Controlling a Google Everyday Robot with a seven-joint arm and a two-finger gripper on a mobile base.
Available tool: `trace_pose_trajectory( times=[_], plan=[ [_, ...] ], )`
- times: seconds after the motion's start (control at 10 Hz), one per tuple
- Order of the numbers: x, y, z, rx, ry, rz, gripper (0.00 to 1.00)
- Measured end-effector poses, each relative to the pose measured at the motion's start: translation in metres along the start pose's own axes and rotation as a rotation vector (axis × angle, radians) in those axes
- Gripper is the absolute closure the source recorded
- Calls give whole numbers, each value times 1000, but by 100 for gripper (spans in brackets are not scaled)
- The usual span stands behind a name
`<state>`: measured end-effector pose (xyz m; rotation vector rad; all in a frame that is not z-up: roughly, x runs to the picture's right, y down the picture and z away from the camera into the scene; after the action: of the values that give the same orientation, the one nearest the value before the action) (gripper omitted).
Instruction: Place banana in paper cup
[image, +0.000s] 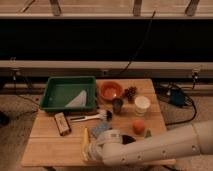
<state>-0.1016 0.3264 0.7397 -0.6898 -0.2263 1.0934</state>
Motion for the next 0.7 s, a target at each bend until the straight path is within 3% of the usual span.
trace_pose_trajectory(
  times=[0.3,0.7],
  plan=[
    [-2,-4,3,22,5,-5,91],
    [0,-13,-4,34,3,0,92]
  ],
)
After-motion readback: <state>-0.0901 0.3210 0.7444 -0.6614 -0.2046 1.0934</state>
